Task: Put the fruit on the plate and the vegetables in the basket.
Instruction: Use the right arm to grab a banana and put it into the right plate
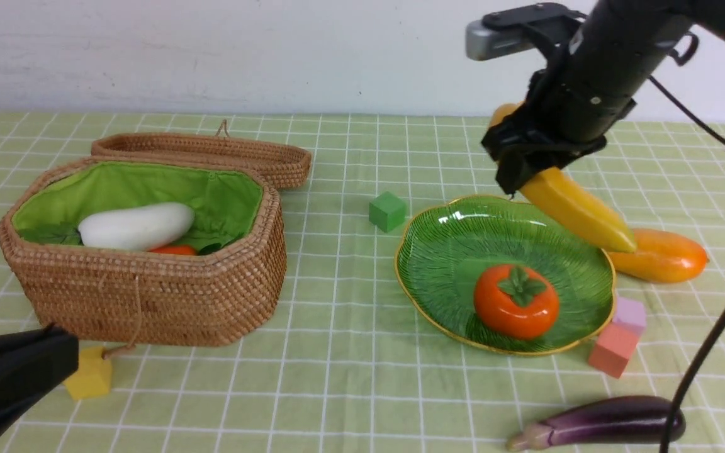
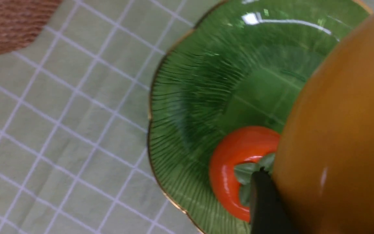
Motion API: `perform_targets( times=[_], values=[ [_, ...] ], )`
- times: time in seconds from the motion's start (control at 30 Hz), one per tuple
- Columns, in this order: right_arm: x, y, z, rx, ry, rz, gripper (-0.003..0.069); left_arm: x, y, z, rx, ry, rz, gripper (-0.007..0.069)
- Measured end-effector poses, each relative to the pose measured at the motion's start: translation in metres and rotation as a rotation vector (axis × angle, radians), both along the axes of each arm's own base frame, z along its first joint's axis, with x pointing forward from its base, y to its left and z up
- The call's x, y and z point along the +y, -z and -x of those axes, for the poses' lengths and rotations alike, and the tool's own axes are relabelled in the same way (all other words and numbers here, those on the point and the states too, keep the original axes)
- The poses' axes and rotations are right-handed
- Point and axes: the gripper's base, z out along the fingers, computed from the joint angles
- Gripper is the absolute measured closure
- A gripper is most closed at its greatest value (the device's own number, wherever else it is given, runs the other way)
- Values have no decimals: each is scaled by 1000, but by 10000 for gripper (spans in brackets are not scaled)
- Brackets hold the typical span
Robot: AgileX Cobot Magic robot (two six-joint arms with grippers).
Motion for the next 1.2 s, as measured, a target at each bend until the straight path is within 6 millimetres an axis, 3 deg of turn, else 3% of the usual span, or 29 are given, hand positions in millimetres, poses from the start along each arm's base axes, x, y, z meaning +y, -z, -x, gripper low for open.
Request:
perform_targets(
  times=[0.13,0.4,0.63,0.7,0.87,0.97,1.2],
  values=[
    [-20,0,-6,7,52,-24,344,-2,0,2,2,30,6,638],
    [-19,10,-13,29,58,-36,345,-4,0,3,2,49,10,638],
    [-14,50,-38,48,74,-27,345,-4,0,3,0,50,7,638],
    [-15,70,-49,41,80,25,345,-4,0,3,-5,52,0,638],
    [-25,98,-64,47,109,112,345,-4,1,3,4,55,-11,638],
    [-29,112,-69,67,126,123,345,-4,2,3,15,58,-17,638],
    [-28,119,-72,72,128,120,326,-4,3,4,28,62,-23,638]
  ],
)
